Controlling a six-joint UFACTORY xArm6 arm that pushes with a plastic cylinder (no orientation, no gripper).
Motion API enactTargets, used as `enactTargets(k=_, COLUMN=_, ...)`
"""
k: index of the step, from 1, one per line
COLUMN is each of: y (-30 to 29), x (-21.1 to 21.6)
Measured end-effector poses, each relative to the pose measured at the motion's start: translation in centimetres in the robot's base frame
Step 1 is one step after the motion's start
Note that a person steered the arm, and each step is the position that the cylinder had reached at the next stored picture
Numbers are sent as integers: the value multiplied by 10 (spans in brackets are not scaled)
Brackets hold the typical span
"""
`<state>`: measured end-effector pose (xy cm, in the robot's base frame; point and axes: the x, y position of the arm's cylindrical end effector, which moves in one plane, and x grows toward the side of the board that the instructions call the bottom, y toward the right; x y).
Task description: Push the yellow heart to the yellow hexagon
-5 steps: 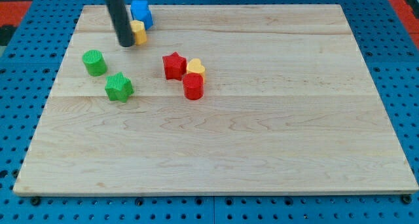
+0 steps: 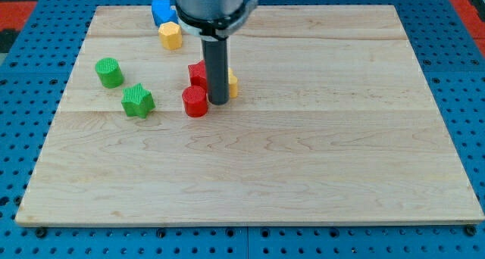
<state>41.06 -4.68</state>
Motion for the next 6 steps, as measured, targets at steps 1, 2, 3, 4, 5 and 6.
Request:
enactTargets(k=1, y=25, x=-6)
enactTargets(k=2, y=43, x=-20)
enactTargets(k=3, y=45, x=-46)
enactTargets(k=4, y=45, x=-70)
enactTargets(k=5, y=20, x=-108)
enactTargets(k=6, y=-15, x=-139)
